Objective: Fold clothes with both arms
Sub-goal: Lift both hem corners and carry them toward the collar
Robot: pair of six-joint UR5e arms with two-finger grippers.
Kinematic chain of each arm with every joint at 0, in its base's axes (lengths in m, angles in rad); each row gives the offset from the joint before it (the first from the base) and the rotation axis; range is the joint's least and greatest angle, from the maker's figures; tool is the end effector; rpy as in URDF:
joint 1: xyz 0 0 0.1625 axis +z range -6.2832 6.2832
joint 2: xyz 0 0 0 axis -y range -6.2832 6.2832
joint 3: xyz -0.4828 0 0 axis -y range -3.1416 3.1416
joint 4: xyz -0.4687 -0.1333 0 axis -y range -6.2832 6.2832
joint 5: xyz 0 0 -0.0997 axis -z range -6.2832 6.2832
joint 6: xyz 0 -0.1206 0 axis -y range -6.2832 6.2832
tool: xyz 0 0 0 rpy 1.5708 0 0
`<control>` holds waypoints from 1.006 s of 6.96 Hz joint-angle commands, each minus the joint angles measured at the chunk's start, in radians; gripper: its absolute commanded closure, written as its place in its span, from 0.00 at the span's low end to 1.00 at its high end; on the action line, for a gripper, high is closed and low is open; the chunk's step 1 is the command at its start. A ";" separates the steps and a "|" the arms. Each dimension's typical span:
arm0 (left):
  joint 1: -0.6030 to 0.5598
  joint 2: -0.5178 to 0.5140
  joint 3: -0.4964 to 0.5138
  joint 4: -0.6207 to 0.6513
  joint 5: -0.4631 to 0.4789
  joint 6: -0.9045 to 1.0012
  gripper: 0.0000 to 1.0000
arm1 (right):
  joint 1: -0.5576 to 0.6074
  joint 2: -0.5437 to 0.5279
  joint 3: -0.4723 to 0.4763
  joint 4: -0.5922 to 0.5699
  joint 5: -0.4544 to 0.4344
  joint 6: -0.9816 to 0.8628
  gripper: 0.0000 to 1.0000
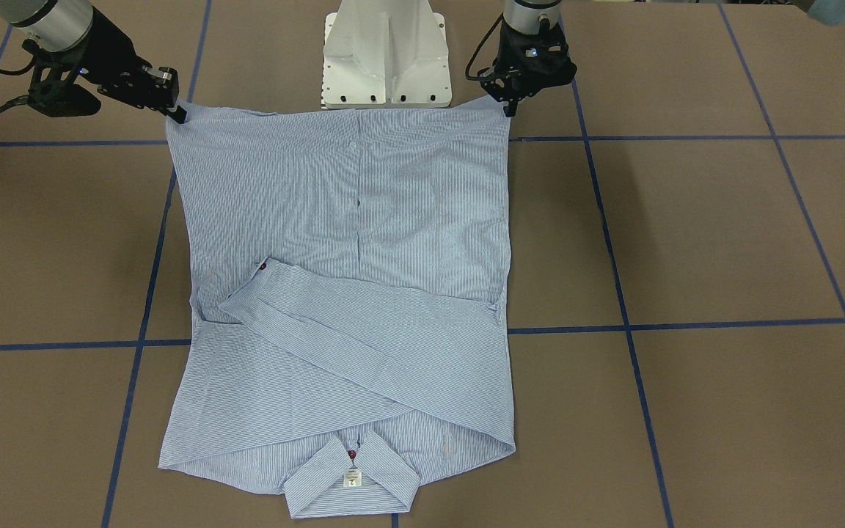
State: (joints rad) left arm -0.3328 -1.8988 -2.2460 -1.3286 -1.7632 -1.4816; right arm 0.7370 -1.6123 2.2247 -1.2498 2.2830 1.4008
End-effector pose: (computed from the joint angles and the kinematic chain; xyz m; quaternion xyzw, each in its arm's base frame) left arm 0.4945 -0.2876 0.2413 -0.0098 0.3802 -0.0769 0.9217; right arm -0.3308 -0.3738 0.3497 -0.0951 -0.5155 0.0835 0.8475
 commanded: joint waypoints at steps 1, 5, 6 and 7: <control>-0.015 -0.017 -0.003 -0.003 -0.015 0.020 1.00 | 0.001 0.003 0.001 0.001 0.012 0.000 1.00; -0.023 0.021 -0.137 0.008 -0.107 0.014 1.00 | 0.105 -0.062 0.021 0.164 0.235 -0.005 1.00; -0.023 0.033 -0.173 0.019 -0.125 0.011 1.00 | 0.145 -0.116 0.020 0.270 0.316 -0.005 1.00; -0.023 0.037 -0.219 0.041 -0.149 0.010 1.00 | 0.160 -0.139 0.010 0.356 0.382 -0.003 1.00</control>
State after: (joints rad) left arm -0.3556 -1.8710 -2.4123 -1.3086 -1.8851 -1.4696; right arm 0.8677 -1.7112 2.2423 -1.0033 2.5799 1.3963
